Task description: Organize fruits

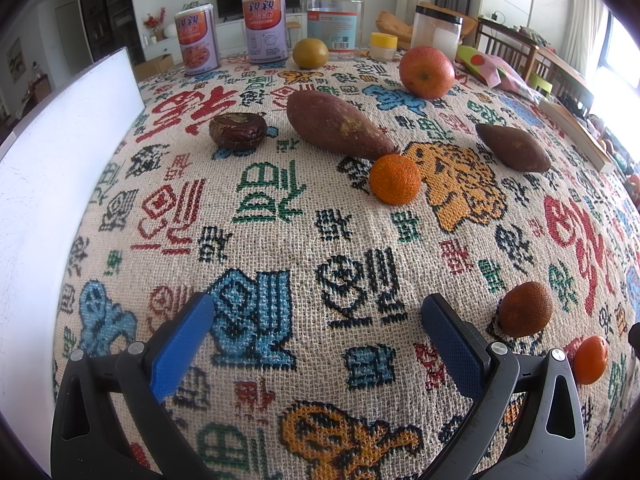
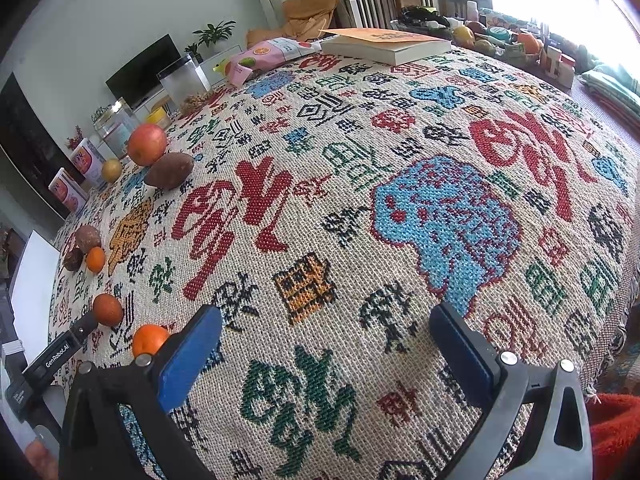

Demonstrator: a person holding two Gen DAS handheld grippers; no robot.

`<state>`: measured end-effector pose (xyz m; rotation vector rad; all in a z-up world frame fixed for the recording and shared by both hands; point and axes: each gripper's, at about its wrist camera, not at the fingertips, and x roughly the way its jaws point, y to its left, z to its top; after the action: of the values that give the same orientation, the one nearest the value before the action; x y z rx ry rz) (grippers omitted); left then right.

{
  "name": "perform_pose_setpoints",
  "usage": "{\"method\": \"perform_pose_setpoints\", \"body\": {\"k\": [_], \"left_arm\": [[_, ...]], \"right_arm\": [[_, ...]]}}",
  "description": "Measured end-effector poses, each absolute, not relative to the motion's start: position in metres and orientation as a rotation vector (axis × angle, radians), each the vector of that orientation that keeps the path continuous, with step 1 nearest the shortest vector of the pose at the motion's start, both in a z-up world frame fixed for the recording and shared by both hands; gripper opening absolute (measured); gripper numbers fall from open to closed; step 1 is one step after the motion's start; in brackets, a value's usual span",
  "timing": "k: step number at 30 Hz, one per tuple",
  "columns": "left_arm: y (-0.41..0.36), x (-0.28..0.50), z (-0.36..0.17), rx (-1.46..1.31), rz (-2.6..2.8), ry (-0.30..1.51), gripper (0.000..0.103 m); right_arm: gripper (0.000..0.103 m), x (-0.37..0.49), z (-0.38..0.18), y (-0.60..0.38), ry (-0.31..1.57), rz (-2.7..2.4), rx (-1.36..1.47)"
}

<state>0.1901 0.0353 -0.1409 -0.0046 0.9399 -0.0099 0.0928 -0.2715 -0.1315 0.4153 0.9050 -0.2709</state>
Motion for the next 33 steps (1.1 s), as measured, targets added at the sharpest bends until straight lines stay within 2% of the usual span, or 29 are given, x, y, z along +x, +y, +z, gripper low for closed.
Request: {"method": "perform_pose_setpoints", "body": {"k": [11,17,21,25,26,27,29,32,33], "left_arm": [[0.035,0.189,-0.141,-0.004,-0.010,0.941,0.103],[0.056,0.185,-0.127,-0.046,-0.086,1.013,0.102],[0.111,0.219,-0.087,-0.250,0.020,0.903,0.102],[0.134,0.285,-0.100,-0.372,0.013,1.018,0.099],[0.136,0.294,-0.106,-0.378,0.018,1.027,0.093],[0.137,0.302,-0.113,-0.381,0.018,1.044,0.074],[0.138,0.315,-0.125,-0.394,0.004,1.091,0.054],[0.133,0.319,-0.122,-0.347,0.007,1.040,0.054],[0.130,0.319,-0.122,-0.332,-0.005,1.040,0.045]], "right_arm": [[0.103,0.095,-0.132,-0.269,0.916,-0.280,0.388],[0.103,0.096,-0.133,-0.268,0.918,-0.281,0.383],[0.103,0.095,-0.133,-0.268,0.913,-0.282,0.391],[0.103,0.098,-0.134,-0.264,0.926,-0.297,0.359],[0.103,0.098,-0.134,-0.264,0.927,-0.297,0.357],[0.103,0.097,-0.134,-0.264,0.925,-0.295,0.361],[0.103,0.095,-0.133,-0.267,0.918,-0.284,0.382],[0.103,0.092,-0.132,-0.272,0.902,-0.269,0.421],[0.103,0.092,-0.132,-0.273,0.900,-0.268,0.425]]}}
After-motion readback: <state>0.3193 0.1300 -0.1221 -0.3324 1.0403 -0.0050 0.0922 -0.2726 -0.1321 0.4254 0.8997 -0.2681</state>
